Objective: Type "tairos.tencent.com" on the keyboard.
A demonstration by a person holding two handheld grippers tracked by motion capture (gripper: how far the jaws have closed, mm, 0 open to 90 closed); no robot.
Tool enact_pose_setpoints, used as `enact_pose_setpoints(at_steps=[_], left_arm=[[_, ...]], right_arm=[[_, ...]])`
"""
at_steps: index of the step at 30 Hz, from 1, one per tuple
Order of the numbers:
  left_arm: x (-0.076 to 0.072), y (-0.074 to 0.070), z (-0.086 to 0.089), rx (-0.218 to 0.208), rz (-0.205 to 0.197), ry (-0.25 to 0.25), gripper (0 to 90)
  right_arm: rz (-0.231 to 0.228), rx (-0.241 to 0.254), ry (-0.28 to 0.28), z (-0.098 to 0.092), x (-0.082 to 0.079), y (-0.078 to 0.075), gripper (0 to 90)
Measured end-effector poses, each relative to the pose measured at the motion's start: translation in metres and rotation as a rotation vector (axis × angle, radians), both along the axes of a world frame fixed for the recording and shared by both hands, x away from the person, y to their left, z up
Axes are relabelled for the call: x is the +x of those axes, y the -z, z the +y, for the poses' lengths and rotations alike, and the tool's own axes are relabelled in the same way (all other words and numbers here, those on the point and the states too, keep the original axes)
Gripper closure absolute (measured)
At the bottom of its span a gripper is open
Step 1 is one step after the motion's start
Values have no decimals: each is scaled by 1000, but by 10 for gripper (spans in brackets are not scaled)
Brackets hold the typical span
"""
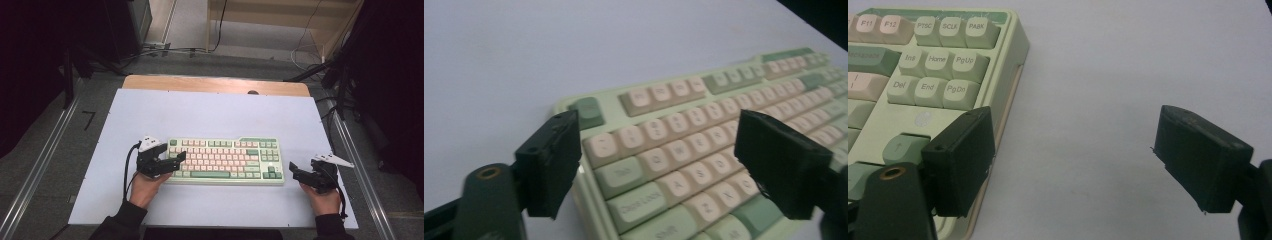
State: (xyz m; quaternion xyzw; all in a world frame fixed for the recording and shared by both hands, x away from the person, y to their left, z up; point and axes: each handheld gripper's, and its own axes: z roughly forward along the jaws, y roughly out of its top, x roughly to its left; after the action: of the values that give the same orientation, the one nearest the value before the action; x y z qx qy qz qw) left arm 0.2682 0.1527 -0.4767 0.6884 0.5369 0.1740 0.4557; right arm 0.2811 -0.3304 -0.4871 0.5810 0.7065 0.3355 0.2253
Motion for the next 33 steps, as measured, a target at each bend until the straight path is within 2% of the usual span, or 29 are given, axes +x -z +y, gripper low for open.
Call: enact_pose_setpoints(at_steps=[1, 2, 3, 5, 6, 7, 8, 12, 19, 20, 22, 23, 24, 26, 27, 29, 31, 32, 33], left_arm=[[0, 0, 0, 0, 0, 0, 166], [1, 0, 2, 7, -2, -26, 157], [2, 2, 8, 22, -7, -72, 156], [4, 4, 15, 29, -12, -117, 156], [4, 4, 15, 29, -12, -117, 156], [6, 7, 21, 37, -20, -165, 157], [7, 8, 25, 40, -19, -186, 157], [11, 11, 34, 35, -17, -237, 167], [10, 11, 33, 31, -24, -244, 178], [10, 11, 32, 33, -22, -239, 178], [10, 12, 31, 37, -22, -236, 178], [10, 11, 30, 37, -22, -234, 181], [10, 11, 30, 37, -21, -233, 184], [10, 11, 30, 35, -24, -232, 187], [10, 11, 30, 37, -23, -231, 187], [10, 12, 29, 42, -20, -225, 192], [10, 12, 29, 41, -19, -224, 194], [10, 12, 29, 41, -18, -223, 197], [9, 12, 29, 43, -19, -225, 200]], right_arm=[[1, 1, -1, 0, 0, 0, 146], [1, 2, 0, 0, 0, 0, 146], [2, 2, 1, 0, 0, 0, 146], [2, 3, -2, 1, 0, 0, 146], [3, 3, 0, 2, 0, 0, 146], [4, 2, 0, 2, 0, 0, 146], [3, 2, -6, 3, 0, 0, 146], [-5, 13, -16, 8, 1, -3, 146], [-27, 63, -79, 28, 3, -14, 147], [-41, 72, -116, 41, 5, -19, 156], [-45, 74, -132, 46, 6, -21, 158], [-52, 70, -172, 62, 8, -25, 173], [-55, 70, -186, 68, 10, -25, 186], [-51, 68, -221, 82, 13, -25, 230], [-51, 68, -221, 82, 13, -25, 230], [-43, 72, -276, 105, 18, -24, 285], [-36, 74, -292, 112, 19, -24, 310], [-29, 82, -325, 125, 23, -23, 388], [-17, 91, -335, 132, 25, -23, 439]])
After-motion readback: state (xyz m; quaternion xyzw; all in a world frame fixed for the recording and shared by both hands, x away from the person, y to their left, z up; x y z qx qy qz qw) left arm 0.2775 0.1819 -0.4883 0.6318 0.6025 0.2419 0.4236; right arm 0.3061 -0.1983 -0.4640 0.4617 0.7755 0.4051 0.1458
